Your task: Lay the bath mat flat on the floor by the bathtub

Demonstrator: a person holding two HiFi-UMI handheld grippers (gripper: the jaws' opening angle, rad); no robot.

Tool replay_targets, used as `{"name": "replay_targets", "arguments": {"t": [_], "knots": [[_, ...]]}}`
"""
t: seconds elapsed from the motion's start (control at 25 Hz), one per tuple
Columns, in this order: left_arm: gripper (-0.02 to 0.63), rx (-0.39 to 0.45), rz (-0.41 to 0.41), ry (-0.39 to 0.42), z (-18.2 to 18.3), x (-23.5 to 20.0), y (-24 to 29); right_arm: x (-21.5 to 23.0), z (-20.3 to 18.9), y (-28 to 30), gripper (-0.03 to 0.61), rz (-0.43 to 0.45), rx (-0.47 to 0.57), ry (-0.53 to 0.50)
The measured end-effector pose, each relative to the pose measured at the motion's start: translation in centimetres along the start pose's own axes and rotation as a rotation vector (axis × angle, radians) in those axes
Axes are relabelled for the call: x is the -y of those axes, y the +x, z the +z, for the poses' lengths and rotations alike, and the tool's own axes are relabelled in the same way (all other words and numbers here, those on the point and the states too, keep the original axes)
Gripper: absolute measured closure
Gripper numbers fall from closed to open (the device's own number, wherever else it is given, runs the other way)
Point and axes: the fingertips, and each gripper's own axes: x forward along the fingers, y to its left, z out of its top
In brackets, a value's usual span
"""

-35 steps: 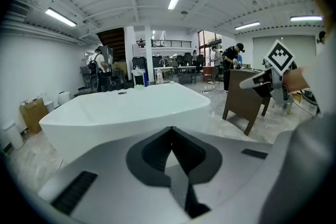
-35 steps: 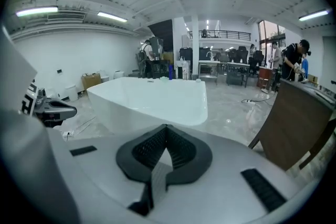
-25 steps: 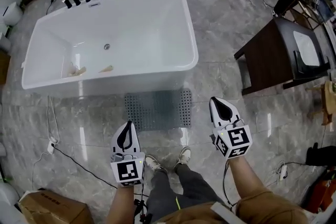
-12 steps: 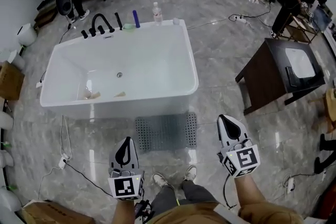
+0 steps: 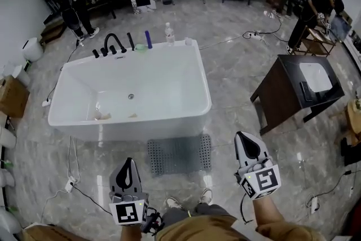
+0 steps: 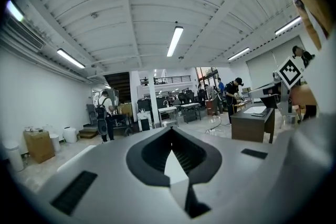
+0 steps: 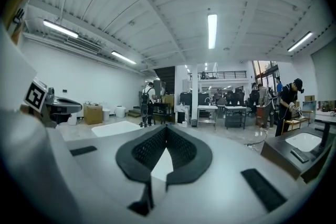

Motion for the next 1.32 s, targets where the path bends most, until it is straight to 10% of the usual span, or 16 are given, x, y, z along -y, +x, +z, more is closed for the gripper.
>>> {"name": "replay_targets", "arguments": {"t": [1.32], "knots": [[0.61,0.155,0.038,-0.037,4.6,-5.1,-4.0,-3.7,9.1,-3.3,0.575,-0.05,0.14,-0.154]]}}
